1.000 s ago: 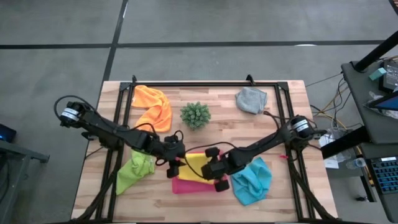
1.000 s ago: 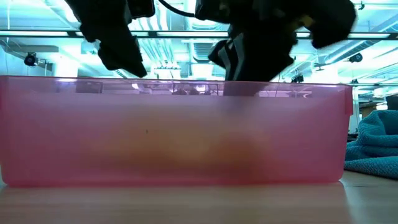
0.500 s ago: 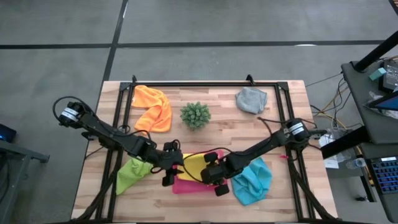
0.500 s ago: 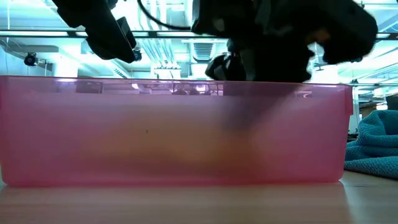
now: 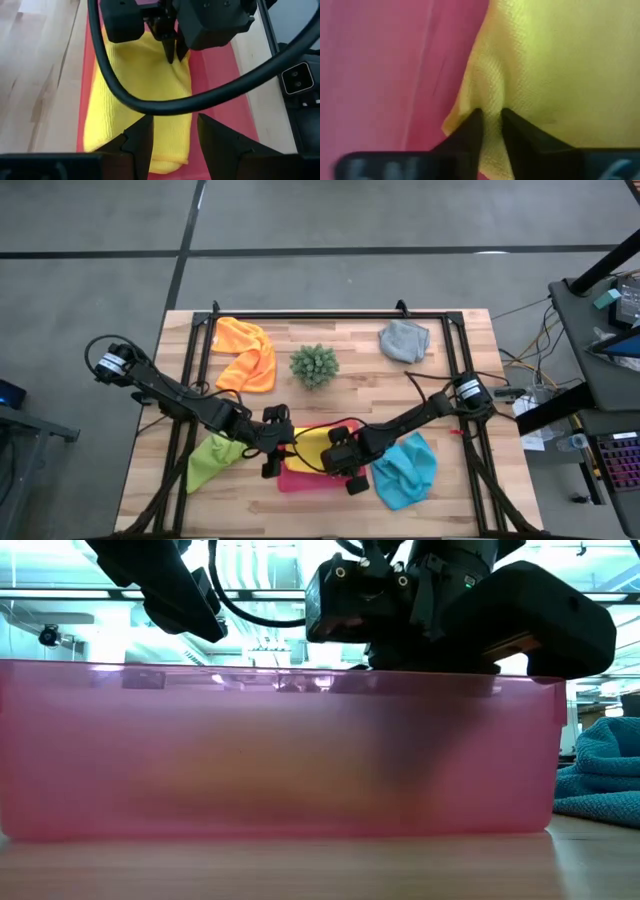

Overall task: Fold microfiber towels
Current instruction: Put the yellow microfiber cloth into the pink bin

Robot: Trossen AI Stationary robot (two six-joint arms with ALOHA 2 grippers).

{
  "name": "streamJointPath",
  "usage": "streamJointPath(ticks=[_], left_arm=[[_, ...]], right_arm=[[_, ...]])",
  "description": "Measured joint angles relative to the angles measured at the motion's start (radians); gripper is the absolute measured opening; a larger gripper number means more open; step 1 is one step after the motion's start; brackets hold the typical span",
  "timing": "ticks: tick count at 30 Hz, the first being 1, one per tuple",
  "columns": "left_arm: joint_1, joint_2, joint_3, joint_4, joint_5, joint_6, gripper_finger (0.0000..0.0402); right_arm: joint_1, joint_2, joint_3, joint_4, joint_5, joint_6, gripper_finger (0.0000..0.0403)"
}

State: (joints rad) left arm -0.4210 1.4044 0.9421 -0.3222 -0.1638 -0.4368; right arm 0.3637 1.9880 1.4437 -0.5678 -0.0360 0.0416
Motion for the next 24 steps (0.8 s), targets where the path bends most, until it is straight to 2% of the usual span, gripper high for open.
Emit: streamJointPath(ticks=[1, 4, 12, 19, 24], left_arm=[[0.0, 0.0, 0.0, 0.0, 0.0, 0.001, 0.0136], [0.0, 0.0, -0.001, 0.0, 0.0, 0.003, 0.0136], [0.0, 0.0, -0.002, 0.0, 0.0, 0.005, 0.0136], [0.0, 0.0, -0.003, -0.001, -0.011, 0.007, 0.0136], [0.0, 0.012, -0.003, 0.0, -0.06, 0.008, 0.0136]], right_arm=[[0.0, -0.003, 0.0, -0.001, 0.0, -0.006, 0.0026], [0.0, -0.022, -0.002, -0.01, 0.011, -0.026, 0.0015], [0.011, -0.104, 0.003, -0.081, 0.011, -0.078, 0.001], [0.034, -0.113, 0.003, -0.127, 0.001, -0.095, 0.001], [0.038, -0.11, 0.003, -0.131, -0.007, -0.064, 0.0013]])
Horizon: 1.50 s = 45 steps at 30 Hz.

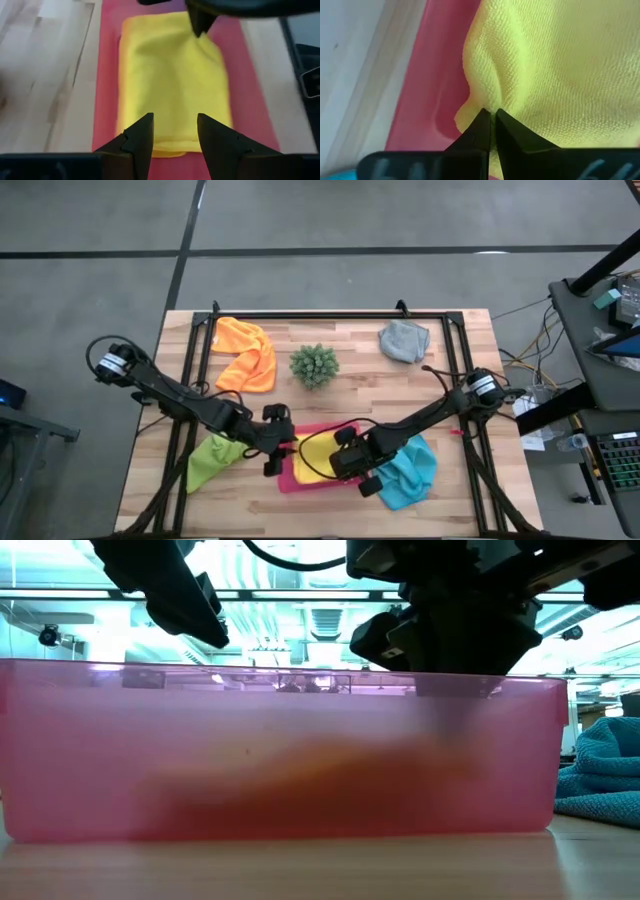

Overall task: Fold microfiber towels
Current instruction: Put the yellow microfiber cloth into the pink bin

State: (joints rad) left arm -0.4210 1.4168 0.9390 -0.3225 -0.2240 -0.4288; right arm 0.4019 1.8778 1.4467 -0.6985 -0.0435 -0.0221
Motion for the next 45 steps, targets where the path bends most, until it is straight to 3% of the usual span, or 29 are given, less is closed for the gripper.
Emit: streamJointPath(ticks=[7, 14, 18, 22, 25, 30, 45], left_arm=[[0.002, 0.041, -0.001, 0.01, -0.025, 0.005, 0.0136], [0.003, 0.076, -0.001, 0.121, -0.04, 0.081, 0.0136], [0.005, 0.11, -0.001, 0.163, -0.042, 0.102, 0.0136], [0.014, 0.173, -0.001, 0.181, -0.043, 0.103, 0.0136], [0.023, 0.213, 0.003, 0.181, -0.047, 0.102, 0.0136], [0.04, 0.243, 0.007, 0.174, -0.048, 0.096, 0.0136], [0.052, 0.247, 0.005, -0.027, -0.05, -0.01, 0.0136]], right_arm=[[0.002, -0.006, 0.005, -0.002, -0.009, 0.045, 0.0068], [-0.001, -0.009, 0.048, -0.055, -0.008, 0.051, 0.0131], [0.0, -0.024, 0.057, -0.071, 0.073, 0.047, 0.0141], [-0.004, -0.035, 0.056, -0.083, 0.249, 0.047, 0.0121], [-0.02, -0.024, 0.054, -0.074, 0.31, 0.045, 0.0086], [-0.059, 0.021, 0.034, -0.051, 0.315, 0.044, 0.0018], [-0.08, 0.066, 0.024, -0.052, 0.317, 0.049, 0.0009]])
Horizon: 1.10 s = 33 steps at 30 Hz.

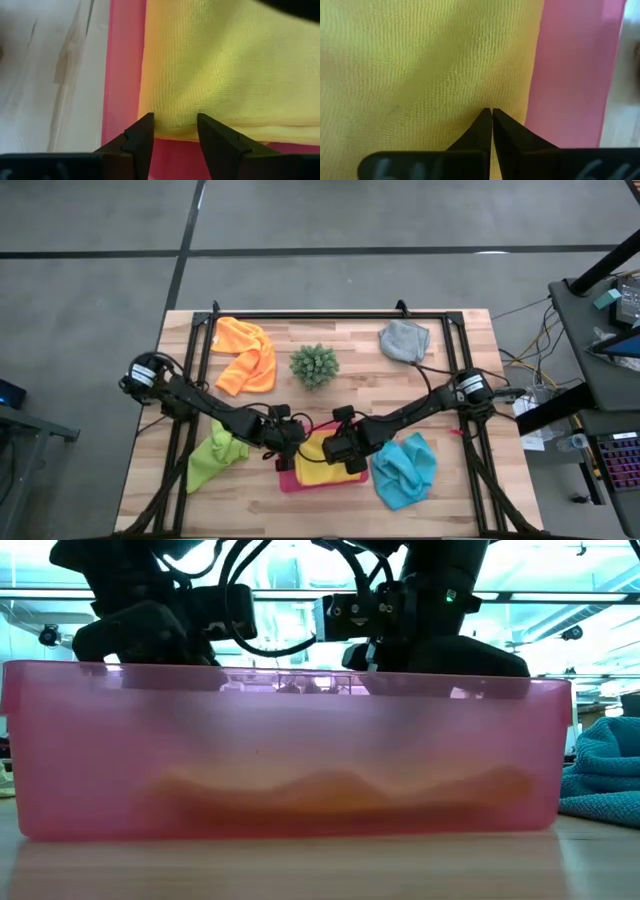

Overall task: Fold microfiber towels
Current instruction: Put the yellow microfiber cloth into the pink bin

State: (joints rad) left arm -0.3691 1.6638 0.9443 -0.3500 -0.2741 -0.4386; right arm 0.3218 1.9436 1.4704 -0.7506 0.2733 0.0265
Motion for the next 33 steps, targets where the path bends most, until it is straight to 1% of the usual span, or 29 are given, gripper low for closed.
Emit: streamJointPath(ticks=[5, 9, 14, 17, 19, 21, 26, 28, 31, 33], left_arm=[[0.001, -0.02, 0.014, 0.0, 0.002, 0.009, 0.0136], [0.001, -0.038, 0.026, 0.001, 0.029, 0.028, 0.0136], [-0.006, -0.076, 0.032, 0.005, 0.038, 0.032, 0.0136], [-0.025, -0.08, 0.032, 0.063, 0.077, 0.07, 0.0134], [-0.043, -0.062, 0.031, 0.133, 0.085, 0.11, 0.0123], [-0.055, -0.034, 0.033, 0.193, 0.092, 0.142, 0.0103], [-0.052, 0.047, 0.036, 0.212, 0.091, 0.141, 0.0034], [-0.053, 0.071, 0.04, 0.216, 0.108, 0.132, 0.001], [-0.053, 0.104, 0.04, 0.252, 0.138, 0.128, 0.0006], [-0.053, 0.129, 0.039, 0.282, 0.173, 0.126, 0.0007]], right_arm=[[0.001, -0.017, 0.0, 0.0, 0.013, 0.008, 0.0009], [0.006, -0.047, 0.0, -0.001, 0.018, 0.013, 0.0009], [0.021, -0.071, -0.001, 0.014, 0.028, 0.027, 0.0009], [0.035, -0.071, -0.004, 0.063, 0.042, 0.026, 0.0009], [0.04, -0.066, -0.011, 0.132, 0.042, 0.02, 0.0009], [0.042, -0.063, -0.02, 0.177, 0.041, 0.017, 0.0009], [0.035, -0.037, -0.026, 0.269, 0.043, 0.014, 0.0009], [0.033, -0.021, -0.026, 0.292, 0.043, 0.009, 0.0009], [0.029, 0.01, -0.026, 0.295, 0.042, 0.007, 0.0009], [0.026, 0.031, -0.026, 0.291, 0.062, 0.006, 0.0009]])
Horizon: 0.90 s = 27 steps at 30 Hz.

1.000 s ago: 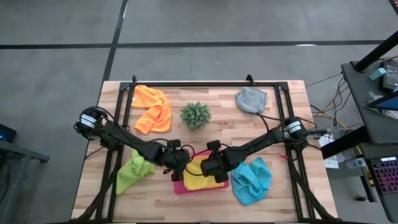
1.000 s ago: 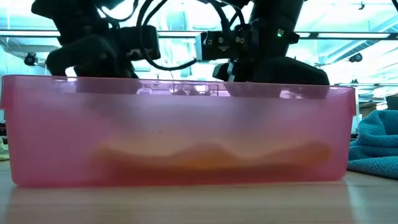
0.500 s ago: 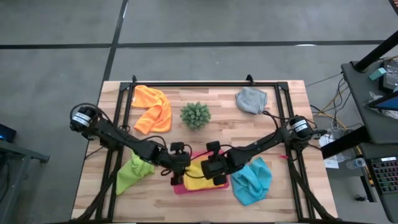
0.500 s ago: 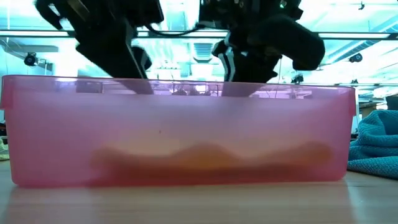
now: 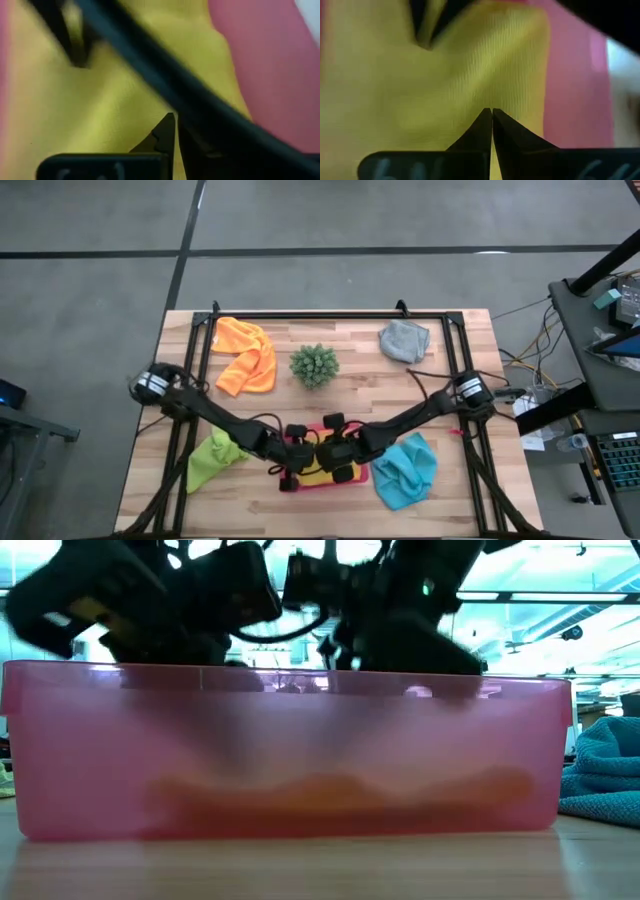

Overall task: Fold microfiber towels
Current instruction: Put the yellow microfiber cloth into the pink bin, then fold the gray microfiber cloth

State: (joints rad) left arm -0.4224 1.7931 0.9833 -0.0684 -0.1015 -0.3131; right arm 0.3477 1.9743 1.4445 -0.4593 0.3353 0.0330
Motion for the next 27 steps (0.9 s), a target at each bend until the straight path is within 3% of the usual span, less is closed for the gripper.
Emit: streamJointPath(ticks=[3, 7, 22, 27], left_arm=[[0.009, 0.023, -0.002, 0.0, 0.045, -0.032, 0.0002], [0.017, 0.022, -0.014, 0.005, 0.116, -0.099, 0.0001], [0.024, -0.134, -0.016, -0.101, 0.119, -0.068, 0.0001], [0.024, -0.195, -0.024, -0.152, -0.081, -0.02, 0.0001]], right_arm=[[0.0, 0.024, 0.0, -0.015, 0.075, 0.0, 0.0009], [-0.002, 0.022, 0.0, -0.024, 0.085, 0.0, 0.0009], [0.009, -0.05, 0.0, -0.056, 0.088, -0.014, 0.0009], [0.024, -0.088, 0.0, -0.091, 0.091, -0.007, 0.0009]])
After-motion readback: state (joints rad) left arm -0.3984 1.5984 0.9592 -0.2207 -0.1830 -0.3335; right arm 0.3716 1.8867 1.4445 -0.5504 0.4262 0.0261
